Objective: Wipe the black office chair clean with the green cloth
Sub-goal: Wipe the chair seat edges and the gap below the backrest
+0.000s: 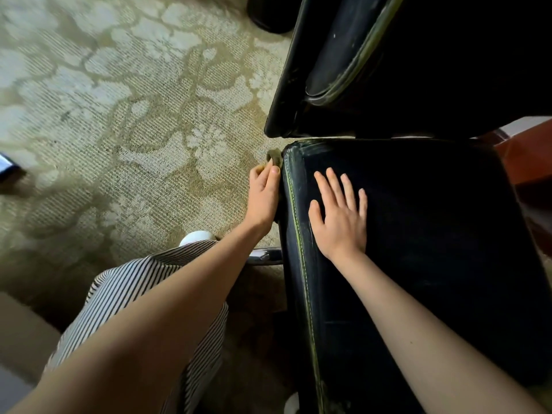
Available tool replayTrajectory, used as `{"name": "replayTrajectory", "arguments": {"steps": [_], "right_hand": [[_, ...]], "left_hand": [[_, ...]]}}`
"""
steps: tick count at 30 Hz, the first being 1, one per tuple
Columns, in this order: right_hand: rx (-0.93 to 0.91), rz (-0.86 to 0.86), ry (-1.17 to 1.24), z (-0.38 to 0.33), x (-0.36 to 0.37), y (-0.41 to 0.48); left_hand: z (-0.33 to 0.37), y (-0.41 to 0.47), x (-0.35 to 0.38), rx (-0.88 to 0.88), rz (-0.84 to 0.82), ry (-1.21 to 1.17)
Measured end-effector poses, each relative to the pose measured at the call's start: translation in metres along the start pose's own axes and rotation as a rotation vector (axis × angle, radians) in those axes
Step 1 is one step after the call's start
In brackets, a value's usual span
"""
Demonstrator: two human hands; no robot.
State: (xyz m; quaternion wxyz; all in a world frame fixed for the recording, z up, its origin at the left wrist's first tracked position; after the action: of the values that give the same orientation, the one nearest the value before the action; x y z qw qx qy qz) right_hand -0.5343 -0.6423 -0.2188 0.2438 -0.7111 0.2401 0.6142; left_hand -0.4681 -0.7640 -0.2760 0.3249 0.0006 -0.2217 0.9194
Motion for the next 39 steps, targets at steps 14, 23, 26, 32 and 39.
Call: {"name": "replayTrajectory", "arguments": {"steps": [14, 23, 26, 32, 39], "right_hand": [[0.006, -0.029, 0.009, 0.001, -0.001, -0.003], [0.002, -0.018, 0.033, 0.002, 0.001, -0.002], [0.005, 0.002, 0.041, 0.002, 0.001, -0.001], [0.013, 0.019, 0.037, 0.002, -0.001, 0.0], [0.012, 0.024, 0.047, 0.002, -0.001, -0.001]], "left_hand": [[-0.004, -0.065, -0.018, 0.07, 0.082, 0.126], [0.036, 0.017, 0.006, 0.195, -0.022, 0.244], [0.034, 0.009, 0.004, 0.237, 0.0, 0.275], [0.031, -0.016, 0.002, 0.384, -0.004, 0.545], [0.028, -0.049, 0.006, 0.522, -0.121, 0.798]]}}
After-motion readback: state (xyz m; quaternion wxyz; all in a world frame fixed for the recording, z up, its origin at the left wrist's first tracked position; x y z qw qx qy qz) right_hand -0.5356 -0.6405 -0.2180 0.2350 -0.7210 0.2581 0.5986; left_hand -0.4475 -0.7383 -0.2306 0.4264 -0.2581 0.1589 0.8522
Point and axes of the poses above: each hand's wrist, its own y-axis towards the middle knuckle, its own x-axis out of the palm, z = x × y, the point moved 9 cm from there along y, towards the middle knuckle, and after that the axes turned 5 degrees about -x, right-handed, at the moved point
